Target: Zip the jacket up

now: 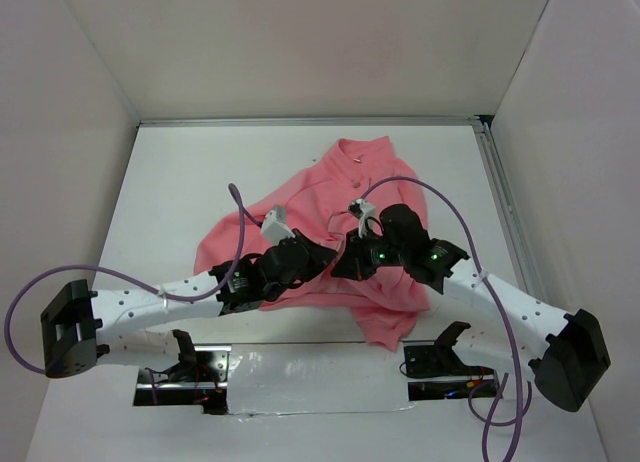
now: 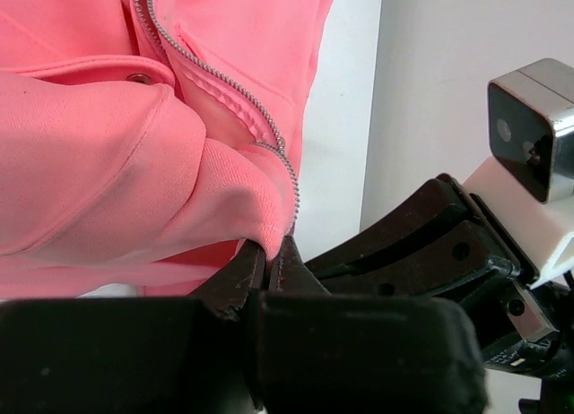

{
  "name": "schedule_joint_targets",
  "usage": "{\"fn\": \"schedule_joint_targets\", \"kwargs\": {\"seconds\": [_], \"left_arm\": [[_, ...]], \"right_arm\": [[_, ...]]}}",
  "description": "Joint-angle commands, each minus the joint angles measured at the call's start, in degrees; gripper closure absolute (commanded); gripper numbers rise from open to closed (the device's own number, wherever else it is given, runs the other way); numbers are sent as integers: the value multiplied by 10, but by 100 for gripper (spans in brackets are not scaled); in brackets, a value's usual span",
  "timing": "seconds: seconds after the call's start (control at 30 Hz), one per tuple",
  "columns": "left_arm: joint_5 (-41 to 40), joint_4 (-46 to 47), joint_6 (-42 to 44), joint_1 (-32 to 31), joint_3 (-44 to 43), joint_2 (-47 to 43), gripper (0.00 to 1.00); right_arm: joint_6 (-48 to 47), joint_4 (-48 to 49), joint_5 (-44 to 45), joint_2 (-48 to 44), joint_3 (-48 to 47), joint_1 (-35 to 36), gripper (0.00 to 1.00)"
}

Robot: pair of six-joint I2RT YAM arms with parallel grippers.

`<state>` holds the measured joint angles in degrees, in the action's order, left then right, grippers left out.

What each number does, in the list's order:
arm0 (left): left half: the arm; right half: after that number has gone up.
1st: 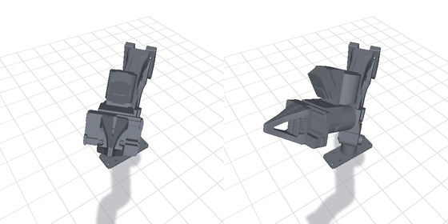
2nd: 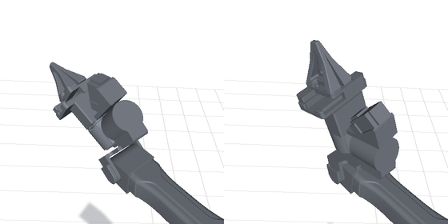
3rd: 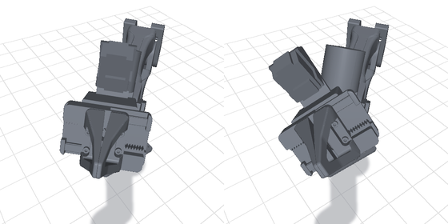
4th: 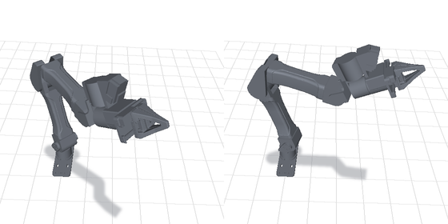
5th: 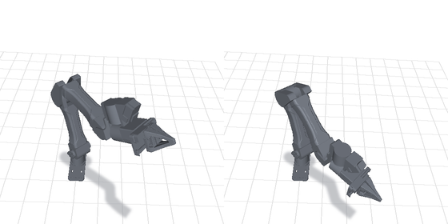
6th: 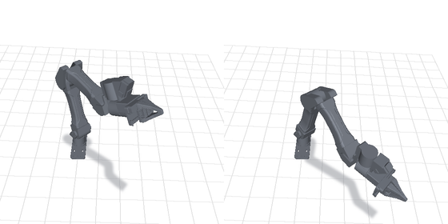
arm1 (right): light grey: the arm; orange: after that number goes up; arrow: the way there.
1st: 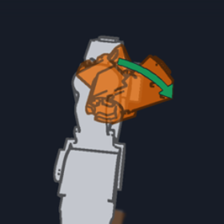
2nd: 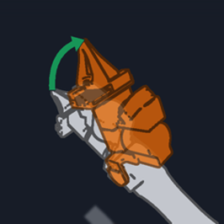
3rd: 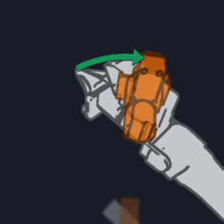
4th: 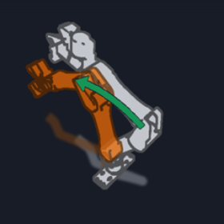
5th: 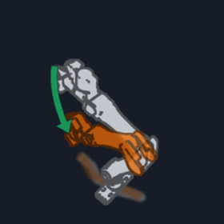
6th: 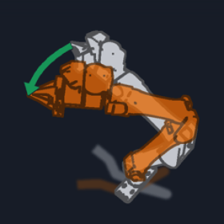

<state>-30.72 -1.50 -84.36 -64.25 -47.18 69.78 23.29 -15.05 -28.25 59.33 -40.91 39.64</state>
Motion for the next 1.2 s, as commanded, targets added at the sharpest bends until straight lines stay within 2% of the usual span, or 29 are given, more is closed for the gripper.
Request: {"fn": "schedule_joint_targets", "kwargs": {"seconds": [0.0, 0.1, 0.23, 0.33, 0.4, 0.5, 0.63, 0.93, 1.0, 1.03, 1.07, 1.17], "left_arm": [[-29, -15, -18, -5, -27, 1, 100], [-32, -26, -16, -6, -27, 0, 100], [-16, 9, 58, -6, -20, 1, 100], [16, 88, 148, -6, -5, 2, 100], [37, 140, 192, -5, 14, -2, 100], [49, 177, 217, -6, 29, -10, 100], [49, 171, 226, -5, 21, -9, 100], [65, 193, 254, -6, 30, -13, 100], [67, 195, 262, -6, 29, -15, 100], [69, 200, 269, -6, 29, -13, 100], [72, 201, 271, -6, 28, -13, 100], [80, 205, 282, -6, 25, -9, 100]], "right_arm": [[-5, 23, -8, -3, -31, 7, 100], [-6, 13, 3, -8, -36, 7, 100], [-21, -21, 7, -3, -58, 4, 100], [-52, -63, -23, 23, -93, -2, 100], [-72, -79, -52, 39, -109, -7, 94], [-80, -76, -63, 56, -113, -11, 91], [-73, -54, -78, 51, -104, -16, 85], [-76, -54, -90, 40, -95, -38, 82], [-76, -52, -95, 39, -92, -40, 85], [-78, -51, -97, 37, -89, -43, 97], [-79, -52, -99, 37, -88, -44, 100], [-85, -70, -92, 32, -93, -49, 98]]}}
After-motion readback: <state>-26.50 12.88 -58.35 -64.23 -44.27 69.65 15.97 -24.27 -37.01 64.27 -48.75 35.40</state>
